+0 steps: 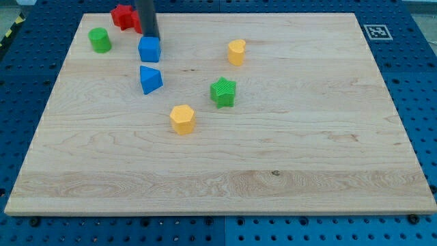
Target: Move the blue cube diagonally to the bottom right of the red circle
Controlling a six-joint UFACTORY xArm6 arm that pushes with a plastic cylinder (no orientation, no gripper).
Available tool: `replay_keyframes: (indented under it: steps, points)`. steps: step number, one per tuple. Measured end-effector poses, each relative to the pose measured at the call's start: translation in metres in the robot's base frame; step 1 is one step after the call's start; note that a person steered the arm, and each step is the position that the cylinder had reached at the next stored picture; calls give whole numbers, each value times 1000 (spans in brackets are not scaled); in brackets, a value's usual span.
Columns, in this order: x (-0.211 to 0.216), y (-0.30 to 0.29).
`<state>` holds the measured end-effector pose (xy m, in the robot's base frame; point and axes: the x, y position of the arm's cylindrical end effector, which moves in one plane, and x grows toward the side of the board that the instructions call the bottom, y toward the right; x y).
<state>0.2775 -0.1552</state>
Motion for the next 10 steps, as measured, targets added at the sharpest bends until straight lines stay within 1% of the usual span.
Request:
replay_keyframes:
  steps: [1,2,3,4,5,7,8,9,10]
  points:
    - [0,-42]
    - [0,-43]
    - [2,-35]
    - [21,-26]
    - [23,-12]
    - [28,37]
    - [27,18]
    - [50,-26]
    - [72,-93]
